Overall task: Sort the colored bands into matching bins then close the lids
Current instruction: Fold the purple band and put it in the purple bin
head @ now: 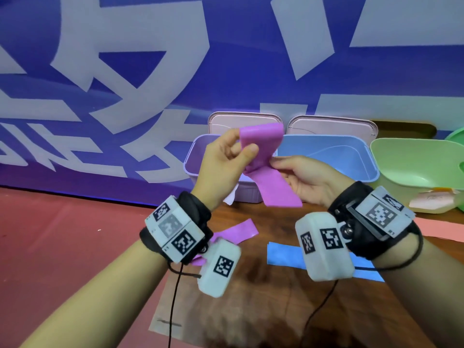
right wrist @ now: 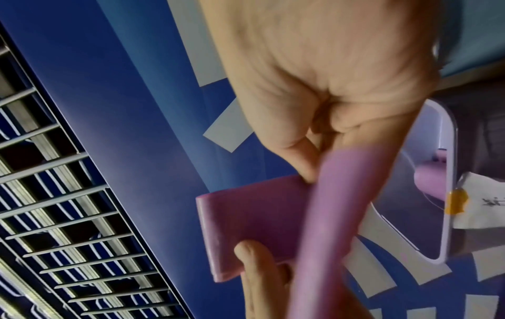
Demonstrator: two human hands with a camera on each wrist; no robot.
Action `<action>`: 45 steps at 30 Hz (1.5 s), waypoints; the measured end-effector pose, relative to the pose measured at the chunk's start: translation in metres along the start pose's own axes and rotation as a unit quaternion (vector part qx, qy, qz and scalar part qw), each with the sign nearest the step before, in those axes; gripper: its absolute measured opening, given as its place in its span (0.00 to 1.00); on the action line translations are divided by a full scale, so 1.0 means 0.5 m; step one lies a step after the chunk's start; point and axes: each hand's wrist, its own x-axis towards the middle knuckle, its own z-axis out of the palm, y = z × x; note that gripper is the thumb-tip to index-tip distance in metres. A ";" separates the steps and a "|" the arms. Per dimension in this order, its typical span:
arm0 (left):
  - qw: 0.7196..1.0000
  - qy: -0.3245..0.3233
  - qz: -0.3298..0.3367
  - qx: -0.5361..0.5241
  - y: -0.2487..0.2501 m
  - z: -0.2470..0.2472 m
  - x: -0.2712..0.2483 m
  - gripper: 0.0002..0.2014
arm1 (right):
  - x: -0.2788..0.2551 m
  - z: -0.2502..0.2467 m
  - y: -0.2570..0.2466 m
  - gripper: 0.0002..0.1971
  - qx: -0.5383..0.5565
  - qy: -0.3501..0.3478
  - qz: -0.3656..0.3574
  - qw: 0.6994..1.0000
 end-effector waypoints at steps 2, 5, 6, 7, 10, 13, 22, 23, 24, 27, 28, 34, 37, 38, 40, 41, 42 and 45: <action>0.998 -0.044 0.024 0.035 -0.003 0.005 -0.013 0.12 | -0.008 0.004 -0.009 0.13 0.024 0.008 -0.005 1.000; 0.985 -0.093 0.083 0.117 -0.008 0.009 -0.026 0.11 | -0.018 0.008 -0.016 0.20 0.041 -0.001 -0.004 0.999; 0.981 -0.098 0.101 0.133 -0.008 0.008 -0.027 0.11 | -0.023 0.009 -0.018 0.19 0.038 -0.012 -0.003 0.999; 0.978 -0.103 0.115 0.143 -0.007 0.007 -0.027 0.10 | -0.026 0.008 -0.020 0.17 0.037 -0.015 -0.003 0.999; 0.969 -0.118 0.135 0.168 -0.008 -0.002 -0.028 0.08 | -0.030 0.000 -0.024 0.16 0.071 -0.018 -0.021 0.997; 0.953 -0.146 0.169 0.203 -0.023 -0.013 -0.029 0.10 | -0.029 -0.003 -0.029 0.15 0.059 -0.007 -0.044 0.997; 0.980 -0.080 0.120 0.139 -0.022 -0.030 -0.015 0.21 | -0.025 0.004 -0.044 0.12 -0.075 0.056 -0.141 0.986; 0.987 -0.019 0.100 0.121 -0.020 -0.029 -0.009 0.18 | -0.024 0.005 -0.049 0.12 -0.090 0.067 -0.158 0.981; 0.992 0.029 0.066 0.103 -0.017 -0.028 0.000 0.15 | -0.024 0.008 -0.054 0.12 -0.109 0.077 -0.176 0.975; 0.995 0.038 -0.071 0.060 -0.010 -0.026 0.027 0.02 | -0.024 0.020 -0.066 0.12 -0.164 0.094 -0.232 0.954; 0.992 0.013 -0.112 0.064 -0.010 -0.027 0.036 0.07 | -0.024 0.024 -0.068 0.12 -0.180 0.096 -0.250 0.946; 0.985 0.002 -0.169 0.037 -0.003 -0.012 0.052 0.03 | -0.013 0.045 -0.070 0.13 -0.261 0.133 -0.338 0.894; 0.983 0.064 -0.170 0.010 -0.006 -0.011 0.058 0.06 | -0.002 0.045 -0.062 0.14 -0.273 0.153 -0.351 0.883; 0.982 0.087 -0.169 -0.003 -0.006 -0.010 0.061 0.08 | 0.001 0.044 -0.059 0.14 -0.271 0.155 -0.341 0.887; 0.978 0.121 -0.165 -0.033 -0.009 -0.008 0.068 0.06 | 0.005 0.044 -0.049 0.14 -0.273 0.136 -0.322 0.896; 0.977 0.131 -0.164 -0.049 -0.009 -0.005 0.070 0.05 | 0.005 0.044 -0.044 0.14 -0.284 0.124 -0.323 0.894; 0.974 0.139 -0.164 -0.064 -0.010 -0.001 0.071 0.05 | 0.005 0.045 -0.041 0.13 -0.300 0.117 -0.330 0.887; 0.966 0.171 -0.167 -0.097 -0.019 0.011 0.070 0.11 | 0.004 0.046 -0.037 0.11 -0.323 0.101 -0.349 0.874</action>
